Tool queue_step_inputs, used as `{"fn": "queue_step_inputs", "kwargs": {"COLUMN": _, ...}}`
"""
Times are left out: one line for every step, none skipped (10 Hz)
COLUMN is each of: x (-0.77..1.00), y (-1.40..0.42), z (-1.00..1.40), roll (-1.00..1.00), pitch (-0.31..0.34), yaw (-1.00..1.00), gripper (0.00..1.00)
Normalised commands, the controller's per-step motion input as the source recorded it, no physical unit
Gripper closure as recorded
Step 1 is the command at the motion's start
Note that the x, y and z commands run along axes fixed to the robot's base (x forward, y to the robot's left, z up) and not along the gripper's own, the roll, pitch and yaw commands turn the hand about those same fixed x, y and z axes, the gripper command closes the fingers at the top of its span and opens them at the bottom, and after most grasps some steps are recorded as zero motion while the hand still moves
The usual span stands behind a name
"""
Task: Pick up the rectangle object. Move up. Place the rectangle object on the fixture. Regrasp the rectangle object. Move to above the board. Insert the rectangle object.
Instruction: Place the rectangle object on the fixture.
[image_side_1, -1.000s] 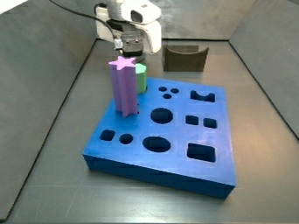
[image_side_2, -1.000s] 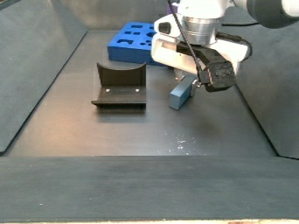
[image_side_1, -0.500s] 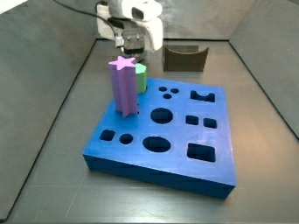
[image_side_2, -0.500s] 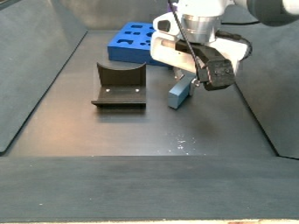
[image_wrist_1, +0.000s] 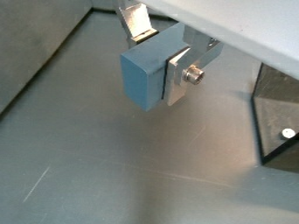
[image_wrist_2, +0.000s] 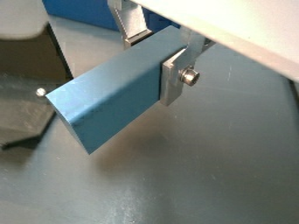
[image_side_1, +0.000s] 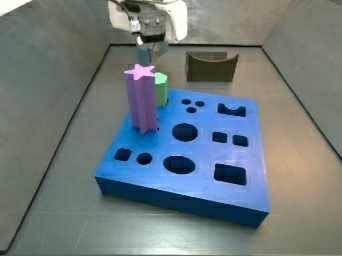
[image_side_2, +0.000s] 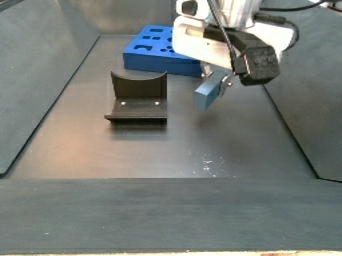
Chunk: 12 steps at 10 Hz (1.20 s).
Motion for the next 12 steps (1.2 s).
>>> {"fn": "queue_step_inputs", "kwargs": {"x": -0.01, "y": 0.0, "z": 1.0, "roll": 0.01, "pitch": 0.038, "yaw": 0.0, "gripper": 1.0}}
{"fn": "queue_step_inputs", "kwargs": {"x": -0.01, "y": 0.0, "z": 1.0, "roll": 0.02, "pitch": 0.049, "yaw": 0.0, "gripper": 1.0}}
{"fn": "queue_step_inputs", "kwargs": {"x": -0.01, "y": 0.0, "z": 1.0, "roll": 0.02, "pitch": 0.057, "yaw": 0.0, "gripper": 1.0}}
{"fn": "queue_step_inputs", "kwargs": {"x": -0.02, "y": 0.0, "z": 1.0, "roll": 0.04, "pitch": 0.062, "yaw": -0.01, "gripper": 1.0}}
{"fn": "queue_step_inputs", "kwargs": {"x": -0.02, "y": 0.01, "z": 1.0, "roll": 0.05, "pitch": 0.06, "yaw": -0.01, "gripper": 1.0}}
{"fn": "queue_step_inputs", "kwargs": {"x": -0.03, "y": 0.01, "z": 1.0, "roll": 0.07, "pitch": 0.058, "yaw": -0.01, "gripper": 1.0}}
{"fn": "queue_step_inputs", "kwargs": {"x": -0.03, "y": 0.01, "z": 1.0, "roll": 0.08, "pitch": 0.061, "yaw": -0.01, "gripper": 1.0}}
{"fn": "queue_step_inputs", "kwargs": {"x": -0.04, "y": 0.02, "z": 1.0, "roll": 0.09, "pitch": 0.063, "yaw": -0.01, "gripper": 1.0}}
{"fn": "queue_step_inputs", "kwargs": {"x": -0.03, "y": 0.02, "z": 0.84, "roll": 0.1, "pitch": 0.071, "yaw": -0.01, "gripper": 1.0}}
{"fn": "queue_step_inputs", "kwargs": {"x": -0.02, "y": 0.01, "z": 0.64, "roll": 0.11, "pitch": 0.084, "yaw": -0.01, "gripper": 1.0}}
{"fn": "queue_step_inputs", "kwargs": {"x": -0.02, "y": 0.01, "z": 0.53, "roll": 0.11, "pitch": 0.093, "yaw": 0.0, "gripper": 1.0}}
{"fn": "queue_step_inputs", "kwargs": {"x": -0.01, "y": 0.01, "z": 0.33, "roll": 0.12, "pitch": 0.116, "yaw": 0.0, "gripper": 1.0}}
